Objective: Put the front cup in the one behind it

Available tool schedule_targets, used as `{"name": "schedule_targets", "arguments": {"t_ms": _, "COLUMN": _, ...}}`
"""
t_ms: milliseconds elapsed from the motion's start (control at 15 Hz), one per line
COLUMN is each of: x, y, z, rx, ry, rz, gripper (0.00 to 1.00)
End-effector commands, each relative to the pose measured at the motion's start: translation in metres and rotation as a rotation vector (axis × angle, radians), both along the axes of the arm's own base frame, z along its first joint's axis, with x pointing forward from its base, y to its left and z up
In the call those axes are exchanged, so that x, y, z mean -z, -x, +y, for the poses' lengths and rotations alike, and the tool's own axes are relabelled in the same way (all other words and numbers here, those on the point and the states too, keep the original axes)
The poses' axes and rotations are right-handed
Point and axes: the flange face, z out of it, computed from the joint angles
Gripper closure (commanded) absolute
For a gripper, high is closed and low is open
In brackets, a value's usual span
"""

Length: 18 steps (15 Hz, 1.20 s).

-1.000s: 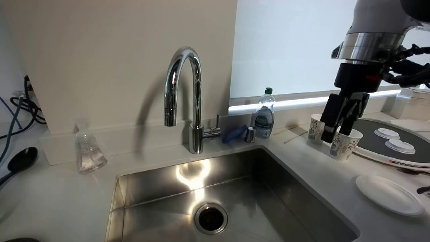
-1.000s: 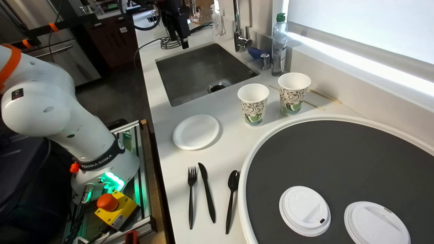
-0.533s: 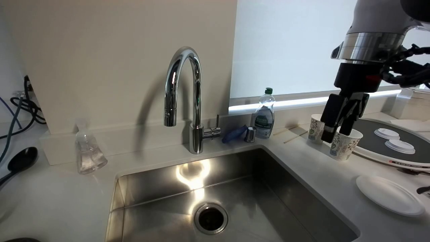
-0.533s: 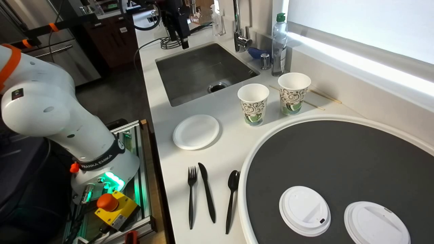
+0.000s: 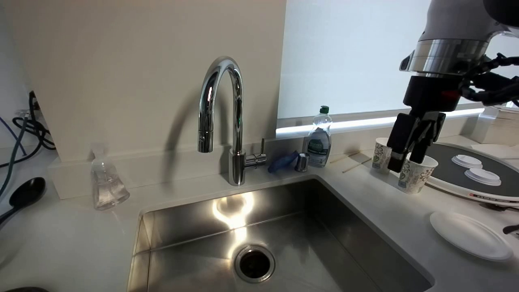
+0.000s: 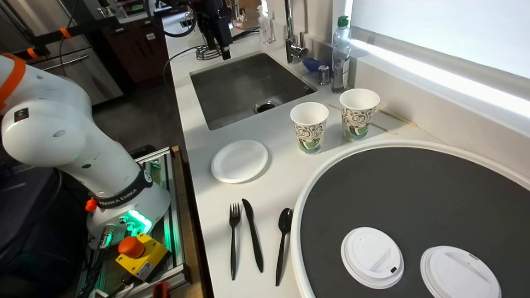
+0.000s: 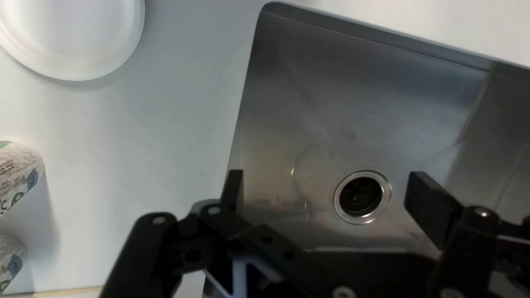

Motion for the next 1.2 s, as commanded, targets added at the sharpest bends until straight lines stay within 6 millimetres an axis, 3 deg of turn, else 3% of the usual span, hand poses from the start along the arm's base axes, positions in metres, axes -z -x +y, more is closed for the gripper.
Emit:
{"name": "schedule_targets", "arguments": {"t_ms": 0, "x": 0.0, "y": 0.0, "z": 0.0, "rx": 0.0, "ry": 0.0, "rz": 0.001, "gripper": 0.0}}
{"name": "schedule_targets", "arguments": {"t_ms": 200, "x": 0.0, "y": 0.0, "z": 0.0, "rx": 0.0, "ry": 0.0, "rz": 0.001, "gripper": 0.0}}
{"name": "schedule_targets", "arguments": {"t_ms": 667, "x": 0.014, "y": -0.039, "z": -0.033, "rx": 0.202, "ry": 0.089, "rz": -0.19, "gripper": 0.0}}
{"name": "schedule_targets", "arguments": {"t_ms": 1133, "x": 0.042, "y": -0.072, "z": -0.098, "rx": 0.385, "ry": 0.249, "rz": -0.254, "gripper": 0.0}}
